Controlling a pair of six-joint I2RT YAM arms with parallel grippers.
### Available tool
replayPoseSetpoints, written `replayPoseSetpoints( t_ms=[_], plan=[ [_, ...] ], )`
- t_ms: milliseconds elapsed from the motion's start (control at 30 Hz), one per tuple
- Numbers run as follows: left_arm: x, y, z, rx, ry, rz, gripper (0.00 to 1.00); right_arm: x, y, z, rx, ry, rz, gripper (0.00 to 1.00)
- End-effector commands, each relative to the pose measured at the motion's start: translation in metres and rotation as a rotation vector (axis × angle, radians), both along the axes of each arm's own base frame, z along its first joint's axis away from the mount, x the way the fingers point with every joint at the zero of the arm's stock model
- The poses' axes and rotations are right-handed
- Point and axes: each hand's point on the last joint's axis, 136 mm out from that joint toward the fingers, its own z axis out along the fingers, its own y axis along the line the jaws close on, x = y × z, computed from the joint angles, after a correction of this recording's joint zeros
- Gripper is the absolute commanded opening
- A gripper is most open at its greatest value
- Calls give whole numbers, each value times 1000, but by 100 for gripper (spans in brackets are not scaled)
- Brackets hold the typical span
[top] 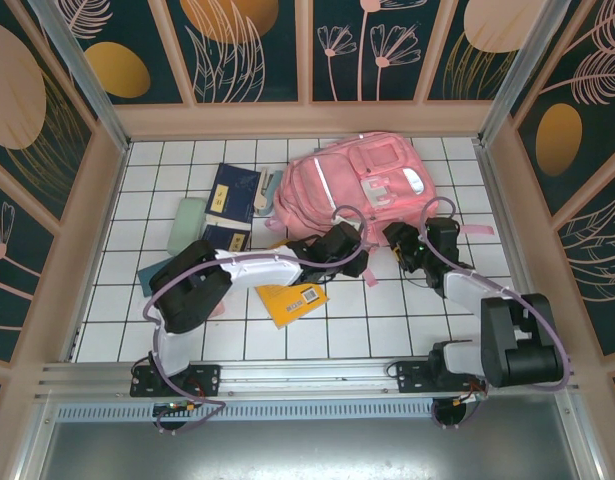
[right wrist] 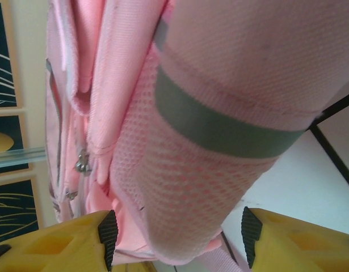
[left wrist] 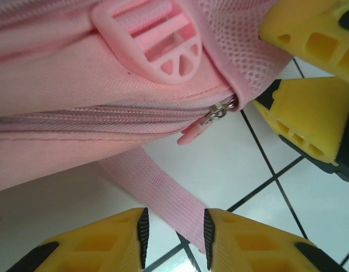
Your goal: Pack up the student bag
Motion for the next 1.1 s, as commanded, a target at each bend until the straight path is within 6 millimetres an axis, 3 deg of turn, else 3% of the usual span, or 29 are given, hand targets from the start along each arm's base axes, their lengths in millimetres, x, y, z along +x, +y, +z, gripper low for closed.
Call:
replayPoseSetpoints(
  t_ms=[0,133,400,867,1067],
  plan=[
    [8,-20,9,-51,-44,-24,33,16,-2,11,14,-53,-9,59],
    [11,-29,9,-68,-59,-38,34,22,-1,10,28,-65,-4,54],
    [18,-38,3,-67,-60,-33,33,26,0,15,35,-65,-7,16],
    [35,-46,-17,-23,-35,6,34,26,4,25,56,-80,16,10],
    [43,-46,-24,7,-39,34,22,26,5,27,60,-84,19,8]
  ],
)
